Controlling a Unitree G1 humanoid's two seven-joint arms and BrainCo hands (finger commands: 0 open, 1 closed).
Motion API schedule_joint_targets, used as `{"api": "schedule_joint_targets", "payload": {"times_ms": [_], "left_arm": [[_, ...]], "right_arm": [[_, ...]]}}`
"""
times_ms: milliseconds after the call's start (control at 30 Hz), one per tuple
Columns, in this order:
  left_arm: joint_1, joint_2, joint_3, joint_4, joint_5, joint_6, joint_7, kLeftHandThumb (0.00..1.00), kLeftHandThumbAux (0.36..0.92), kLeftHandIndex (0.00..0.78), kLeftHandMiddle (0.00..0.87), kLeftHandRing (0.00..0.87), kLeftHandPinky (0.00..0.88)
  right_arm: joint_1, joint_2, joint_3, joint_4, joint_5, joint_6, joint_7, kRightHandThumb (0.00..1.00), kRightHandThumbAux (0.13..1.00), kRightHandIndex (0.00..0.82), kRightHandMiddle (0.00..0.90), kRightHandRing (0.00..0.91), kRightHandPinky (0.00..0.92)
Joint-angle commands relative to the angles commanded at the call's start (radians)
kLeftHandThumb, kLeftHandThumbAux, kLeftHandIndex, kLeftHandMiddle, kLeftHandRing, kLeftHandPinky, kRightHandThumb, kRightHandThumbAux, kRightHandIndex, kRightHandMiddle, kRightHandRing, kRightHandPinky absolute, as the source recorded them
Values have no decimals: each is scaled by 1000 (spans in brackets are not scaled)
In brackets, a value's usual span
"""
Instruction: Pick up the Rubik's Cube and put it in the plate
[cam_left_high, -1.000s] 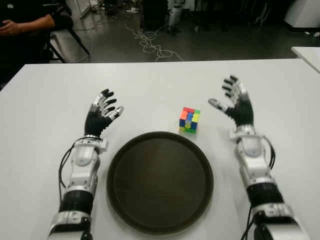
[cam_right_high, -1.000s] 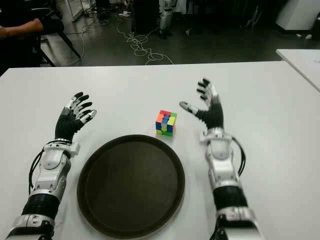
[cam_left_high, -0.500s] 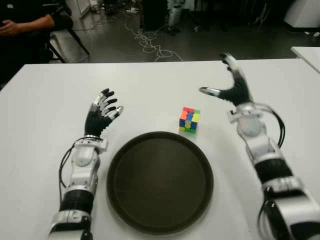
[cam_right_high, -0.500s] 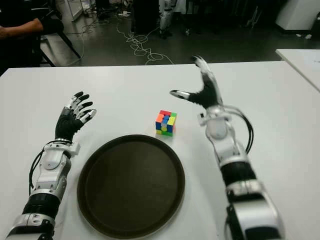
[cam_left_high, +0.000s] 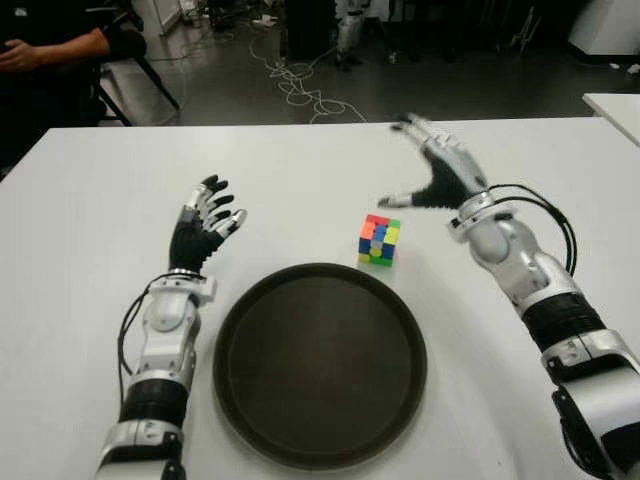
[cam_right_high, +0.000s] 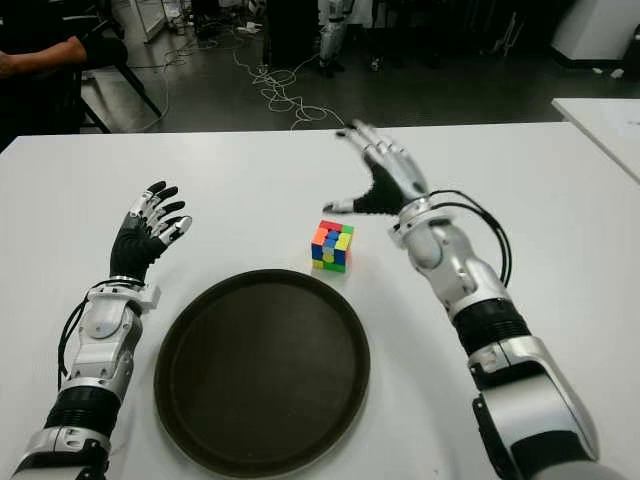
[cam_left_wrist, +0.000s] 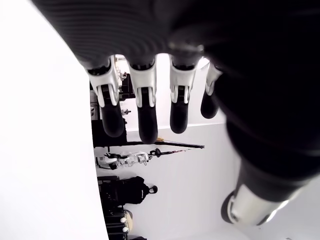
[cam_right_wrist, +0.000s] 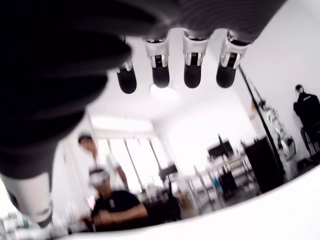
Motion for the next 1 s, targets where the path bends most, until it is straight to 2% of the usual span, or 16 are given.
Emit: {"api": "schedule_joint_targets", "payload": {"times_ms": [233, 600, 733, 1000], "left_arm": [[-3, 4, 1, 13, 2, -6, -2, 123, 712, 90, 158, 174, 197], [-5, 4, 2, 18, -1, -11, -5, 128, 707, 100, 163, 182, 211], [-5, 4, 2, 18, 0, -13, -4, 108, 695, 101, 163, 180, 197], [4, 1, -2, -6, 3, -2, 1, 97, 711, 100, 161, 167, 164]], "right_arm": [[-15, -21, 52, 36, -43, 35, 51, 0, 677, 0, 0, 9, 44], [-20, -23, 78, 47, -44, 59, 65, 0, 669, 0, 7, 30, 60], [-23, -24, 89, 53, -48, 66, 66, 0, 674, 0, 11, 35, 61], [-31, -32, 113, 65, -57, 62, 78, 0, 690, 0, 24, 49, 67]]}}
